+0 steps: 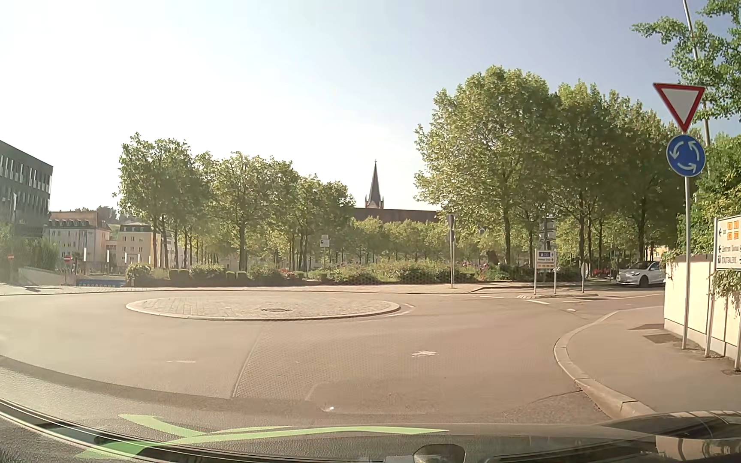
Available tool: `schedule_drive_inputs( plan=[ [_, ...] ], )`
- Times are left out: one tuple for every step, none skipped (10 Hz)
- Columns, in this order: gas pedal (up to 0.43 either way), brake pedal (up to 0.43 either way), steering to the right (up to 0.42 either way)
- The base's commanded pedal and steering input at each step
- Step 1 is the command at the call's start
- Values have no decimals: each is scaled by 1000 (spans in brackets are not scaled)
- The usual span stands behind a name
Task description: Follow the waypoints while adhering to traffic rules and regulations
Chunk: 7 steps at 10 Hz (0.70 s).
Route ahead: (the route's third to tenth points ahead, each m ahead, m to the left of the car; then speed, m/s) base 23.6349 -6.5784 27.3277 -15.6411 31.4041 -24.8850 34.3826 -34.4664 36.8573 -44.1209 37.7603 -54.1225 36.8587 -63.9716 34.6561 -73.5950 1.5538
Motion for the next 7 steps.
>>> schedule_drive_inputs(
  plan=[
    [0,43,0],
    [0,24,0],
    [0,12,0],
    [0,12,0],
    [0,6,0],
    [0,0,0],
    [0,0,0]
  ],
)
